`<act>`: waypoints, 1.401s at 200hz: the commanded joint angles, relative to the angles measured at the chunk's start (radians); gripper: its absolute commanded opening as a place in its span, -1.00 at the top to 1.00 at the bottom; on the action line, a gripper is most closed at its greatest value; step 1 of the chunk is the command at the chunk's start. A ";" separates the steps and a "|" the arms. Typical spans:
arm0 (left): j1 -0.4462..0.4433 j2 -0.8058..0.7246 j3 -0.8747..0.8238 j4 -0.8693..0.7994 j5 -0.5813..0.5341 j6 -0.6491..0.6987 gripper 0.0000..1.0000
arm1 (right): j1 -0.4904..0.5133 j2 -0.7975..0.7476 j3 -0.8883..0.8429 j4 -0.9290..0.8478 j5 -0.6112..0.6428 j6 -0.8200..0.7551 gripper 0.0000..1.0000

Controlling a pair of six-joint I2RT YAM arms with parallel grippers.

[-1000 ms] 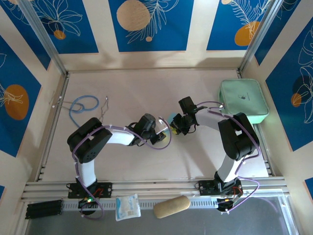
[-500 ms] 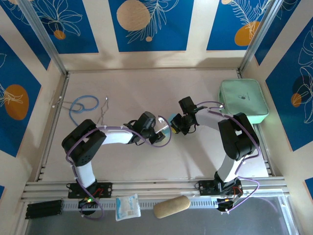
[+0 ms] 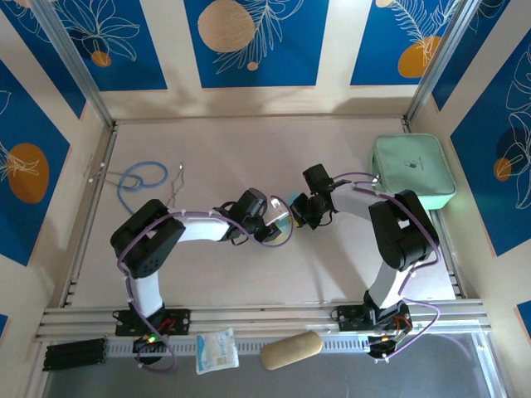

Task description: Fold a paper plane with a square sheet of paper (pick it up from the middle)

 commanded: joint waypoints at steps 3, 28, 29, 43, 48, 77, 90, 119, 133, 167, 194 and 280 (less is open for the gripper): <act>-0.009 0.015 0.021 -0.012 0.005 0.017 0.36 | -0.004 0.015 0.032 -0.035 -0.028 -0.002 0.77; -0.009 0.013 0.018 -0.009 0.009 0.014 0.46 | -0.004 0.017 0.036 -0.042 -0.029 -0.006 0.67; -0.009 0.014 0.018 -0.009 0.010 0.014 0.47 | -0.005 0.017 0.037 -0.041 -0.029 -0.006 0.67; -0.009 0.016 0.015 -0.003 0.018 0.007 0.49 | -0.004 0.019 0.041 -0.046 -0.033 -0.009 0.52; -0.009 0.016 0.011 0.000 0.021 0.003 0.51 | -0.006 0.019 0.043 -0.047 -0.034 -0.013 0.45; -0.008 0.022 -0.005 0.025 0.042 -0.021 0.54 | -0.010 0.015 0.045 -0.051 -0.040 -0.017 0.22; -0.006 0.025 -0.011 0.037 0.050 -0.034 0.55 | -0.015 0.011 0.046 -0.052 -0.039 -0.021 0.17; 0.004 0.029 -0.024 0.069 0.077 -0.071 0.57 | -0.027 -0.009 0.047 -0.061 -0.028 -0.036 0.05; 0.012 0.033 -0.028 0.076 0.092 -0.094 0.58 | -0.036 -0.022 0.049 -0.064 -0.025 -0.049 -0.01; 0.035 0.035 -0.035 0.093 0.137 -0.168 0.60 | -0.063 -0.076 0.045 -0.059 -0.016 -0.090 -0.18; 0.058 0.041 -0.026 0.086 0.186 -0.262 0.65 | -0.090 -0.153 0.012 -0.009 0.000 -0.149 -0.28; 0.107 0.075 -0.051 0.243 0.321 -0.691 0.74 | -0.173 -0.293 -0.200 0.292 -0.151 -0.388 -0.31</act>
